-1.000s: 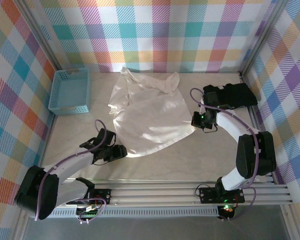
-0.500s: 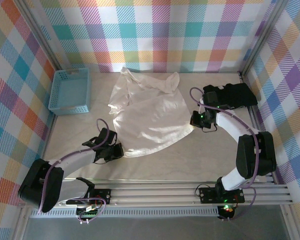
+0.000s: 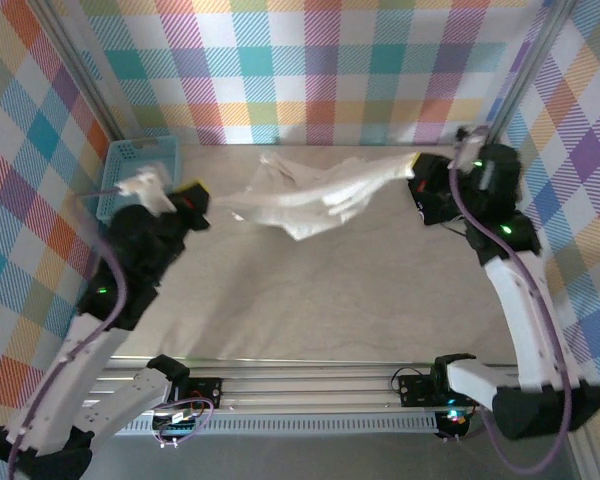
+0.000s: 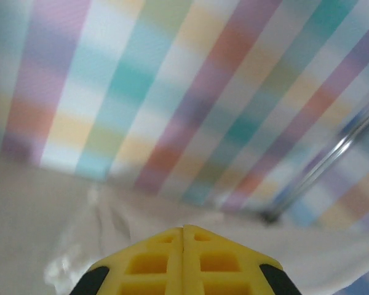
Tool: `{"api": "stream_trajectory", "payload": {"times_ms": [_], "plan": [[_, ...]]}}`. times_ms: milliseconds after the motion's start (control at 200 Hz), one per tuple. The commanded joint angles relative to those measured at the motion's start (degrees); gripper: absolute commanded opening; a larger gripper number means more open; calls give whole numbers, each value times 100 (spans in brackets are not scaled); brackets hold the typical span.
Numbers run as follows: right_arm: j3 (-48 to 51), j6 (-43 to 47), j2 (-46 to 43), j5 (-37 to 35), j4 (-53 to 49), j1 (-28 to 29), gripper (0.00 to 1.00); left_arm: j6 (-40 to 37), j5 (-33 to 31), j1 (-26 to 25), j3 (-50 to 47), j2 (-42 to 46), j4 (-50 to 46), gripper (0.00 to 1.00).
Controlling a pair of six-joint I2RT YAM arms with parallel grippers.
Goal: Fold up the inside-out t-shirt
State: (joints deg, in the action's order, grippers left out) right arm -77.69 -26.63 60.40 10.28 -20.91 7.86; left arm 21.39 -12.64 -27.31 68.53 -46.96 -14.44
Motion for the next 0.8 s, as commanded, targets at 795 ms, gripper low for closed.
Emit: {"api": "stream_trajectory", "payload": {"times_ms": [795], "plan": [[-2482,344,1455,633,-760,927,0,-168,1121,-437,93,-2588,-675,25]]}}
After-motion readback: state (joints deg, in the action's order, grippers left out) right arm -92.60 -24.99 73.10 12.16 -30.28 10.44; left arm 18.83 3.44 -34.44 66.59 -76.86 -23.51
